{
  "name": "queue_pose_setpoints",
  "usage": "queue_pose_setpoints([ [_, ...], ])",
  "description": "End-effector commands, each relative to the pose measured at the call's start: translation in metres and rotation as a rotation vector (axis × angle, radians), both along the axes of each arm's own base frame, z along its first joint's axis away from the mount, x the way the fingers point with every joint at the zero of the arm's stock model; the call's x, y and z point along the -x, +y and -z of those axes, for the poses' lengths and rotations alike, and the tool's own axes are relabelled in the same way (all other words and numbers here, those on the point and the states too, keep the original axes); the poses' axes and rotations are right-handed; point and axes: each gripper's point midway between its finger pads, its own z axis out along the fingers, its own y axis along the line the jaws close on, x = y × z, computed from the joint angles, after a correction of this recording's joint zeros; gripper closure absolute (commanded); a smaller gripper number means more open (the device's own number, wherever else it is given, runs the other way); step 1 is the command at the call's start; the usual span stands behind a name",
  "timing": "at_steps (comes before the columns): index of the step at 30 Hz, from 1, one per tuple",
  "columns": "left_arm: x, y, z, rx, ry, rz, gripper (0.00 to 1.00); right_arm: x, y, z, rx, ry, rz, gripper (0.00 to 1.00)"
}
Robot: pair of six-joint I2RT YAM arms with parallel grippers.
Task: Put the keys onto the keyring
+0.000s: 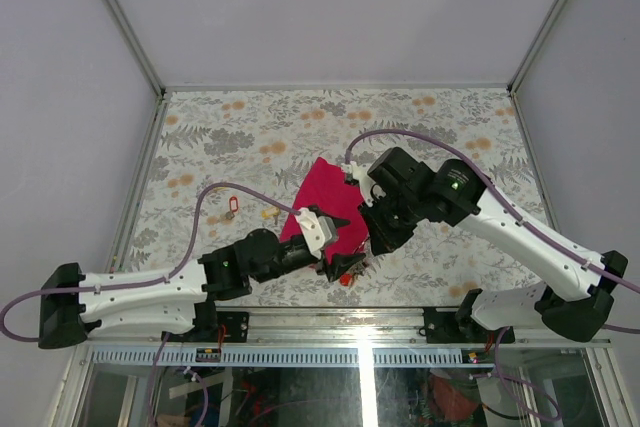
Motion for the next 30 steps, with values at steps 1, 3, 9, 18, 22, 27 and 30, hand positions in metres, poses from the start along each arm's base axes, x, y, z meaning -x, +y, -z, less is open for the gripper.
queue_pose_setpoints([
  [1, -0.009, -0.005, -0.019, 0.069, -0.076, -0.055, 0.29, 0.001, 0.005, -0.015, -0.034, 0.005, 0.003, 1.00],
  [3, -0.012, -0.006, -0.015, 0.058, -0.080, -0.071, 0.31, 0.002, 0.006, -0.017, -0.043, 0.010, -0.003, 1.00],
  [9, -0.027, -0.003, -0.008, 0.012, -0.126, -0.152, 0.40, 0.008, 0.008, -0.019, -0.062, 0.035, -0.030, 1.00],
  [18, -0.030, -0.010, -0.020, 0.025, -0.219, -0.159, 0.42, 0.014, 0.013, -0.022, -0.083, 0.068, -0.068, 1.00],
  [22, -0.027, -0.013, -0.028, 0.029, -0.259, -0.144, 0.42, 0.016, 0.015, -0.022, -0.089, 0.076, -0.078, 1.00],
  [27, -0.021, -0.016, -0.036, 0.050, -0.298, -0.115, 0.48, 0.017, 0.015, -0.023, -0.089, 0.087, -0.087, 1.00],
  [30, -0.013, -0.020, -0.042, 0.067, -0.315, -0.082, 0.54, 0.017, 0.014, -0.024, -0.080, 0.086, -0.088, 1.00],
])
